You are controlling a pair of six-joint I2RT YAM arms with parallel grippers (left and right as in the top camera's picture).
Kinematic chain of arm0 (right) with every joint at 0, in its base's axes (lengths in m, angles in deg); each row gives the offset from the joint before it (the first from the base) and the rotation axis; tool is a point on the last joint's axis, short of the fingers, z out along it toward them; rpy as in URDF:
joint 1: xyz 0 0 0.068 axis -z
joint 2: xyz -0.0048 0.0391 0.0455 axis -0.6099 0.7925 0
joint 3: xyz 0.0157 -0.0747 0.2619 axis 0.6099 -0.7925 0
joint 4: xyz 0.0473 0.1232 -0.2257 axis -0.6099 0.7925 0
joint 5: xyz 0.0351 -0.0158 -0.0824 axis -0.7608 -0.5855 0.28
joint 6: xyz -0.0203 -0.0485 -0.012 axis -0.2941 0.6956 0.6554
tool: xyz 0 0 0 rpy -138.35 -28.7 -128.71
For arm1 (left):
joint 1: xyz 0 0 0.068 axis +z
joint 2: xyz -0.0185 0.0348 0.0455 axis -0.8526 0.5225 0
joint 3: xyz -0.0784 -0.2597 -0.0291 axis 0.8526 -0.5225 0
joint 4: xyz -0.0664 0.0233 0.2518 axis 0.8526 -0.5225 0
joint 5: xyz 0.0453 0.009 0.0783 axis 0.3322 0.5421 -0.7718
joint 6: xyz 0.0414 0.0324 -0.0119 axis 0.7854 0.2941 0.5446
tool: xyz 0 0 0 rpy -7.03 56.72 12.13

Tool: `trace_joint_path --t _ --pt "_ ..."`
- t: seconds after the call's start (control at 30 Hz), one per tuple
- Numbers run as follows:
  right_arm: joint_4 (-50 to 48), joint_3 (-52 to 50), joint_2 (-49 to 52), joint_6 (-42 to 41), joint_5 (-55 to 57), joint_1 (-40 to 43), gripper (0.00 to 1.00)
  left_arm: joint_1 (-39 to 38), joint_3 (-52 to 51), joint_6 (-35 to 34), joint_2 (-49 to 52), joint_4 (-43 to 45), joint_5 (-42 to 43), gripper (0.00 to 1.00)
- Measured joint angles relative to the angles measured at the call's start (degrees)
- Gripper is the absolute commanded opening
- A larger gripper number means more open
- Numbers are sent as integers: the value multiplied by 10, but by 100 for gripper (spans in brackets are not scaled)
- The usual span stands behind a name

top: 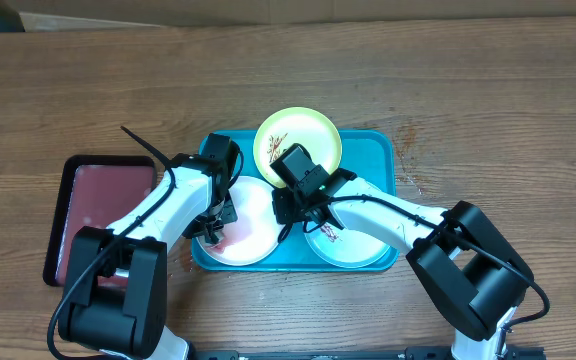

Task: Clean dirty plates on tray and stack at the side
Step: 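Scrub the white plate with the left-held sponge while the right gripper holds its rim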

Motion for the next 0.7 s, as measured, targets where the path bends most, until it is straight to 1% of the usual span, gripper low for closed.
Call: trace_joint_path --t 0.2,0.27,0.37,0.47,0.57,0.7 --pt "-1 0 0 0 -1 0 15 0 55 2 0 -64 -3 5" --pt "-1 0 0 0 0 0 15 1 96 7 1 -77 26 4" --pt "-2 0 0 0 0 0 15 1 125 26 1 -52 95 4" --pt "-2 0 0 0 0 0 15 0 125 34 1 -26 147 4" --pt "-3 0 0 0 -1 0 15 0 111 41 1 0 179 4" --pt "-5 0 0 0 -1 0 15 1 62 45 1 54 217 4"
